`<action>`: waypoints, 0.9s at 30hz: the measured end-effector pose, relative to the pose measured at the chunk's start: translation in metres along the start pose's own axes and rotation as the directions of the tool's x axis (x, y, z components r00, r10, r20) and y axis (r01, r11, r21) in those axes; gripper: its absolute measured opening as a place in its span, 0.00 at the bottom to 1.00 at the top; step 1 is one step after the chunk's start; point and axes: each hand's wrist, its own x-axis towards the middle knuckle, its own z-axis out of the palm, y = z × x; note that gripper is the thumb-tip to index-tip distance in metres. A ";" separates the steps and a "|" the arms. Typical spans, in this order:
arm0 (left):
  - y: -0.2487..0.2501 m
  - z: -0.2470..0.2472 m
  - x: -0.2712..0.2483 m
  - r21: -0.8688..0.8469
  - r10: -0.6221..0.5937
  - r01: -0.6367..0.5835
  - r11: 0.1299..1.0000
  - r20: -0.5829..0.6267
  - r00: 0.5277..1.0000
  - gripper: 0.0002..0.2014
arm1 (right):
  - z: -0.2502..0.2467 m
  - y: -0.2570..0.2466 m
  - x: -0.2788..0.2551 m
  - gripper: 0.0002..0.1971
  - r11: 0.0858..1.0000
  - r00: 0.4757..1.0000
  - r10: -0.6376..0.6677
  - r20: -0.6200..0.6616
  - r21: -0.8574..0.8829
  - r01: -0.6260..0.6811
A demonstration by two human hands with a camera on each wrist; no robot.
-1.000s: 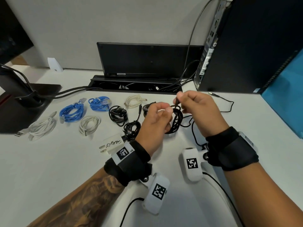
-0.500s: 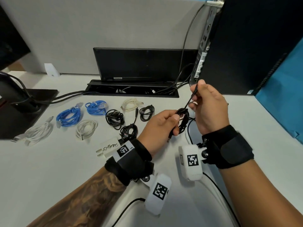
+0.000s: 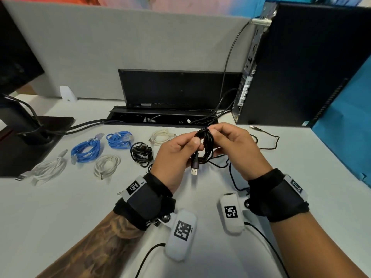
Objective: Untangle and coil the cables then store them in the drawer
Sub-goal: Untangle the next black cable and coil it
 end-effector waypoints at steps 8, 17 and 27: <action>0.003 -0.004 0.001 0.183 0.115 -0.093 0.979 -0.117 0.986 0.12 | 0.003 -0.009 -0.007 0.12 0.997 0.998 0.035 0.053 0.060 -0.038; 0.007 -0.004 0.002 0.292 0.197 -0.175 0.940 -0.046 0.979 0.13 | 0.009 -0.006 -0.005 0.13 0.991 1.000 -0.014 -0.007 0.130 0.015; 0.016 -0.007 0.002 0.401 0.211 -0.191 0.896 -0.005 0.977 0.12 | 0.009 -0.012 -0.007 0.13 0.987 0.998 -0.037 -0.054 0.153 0.045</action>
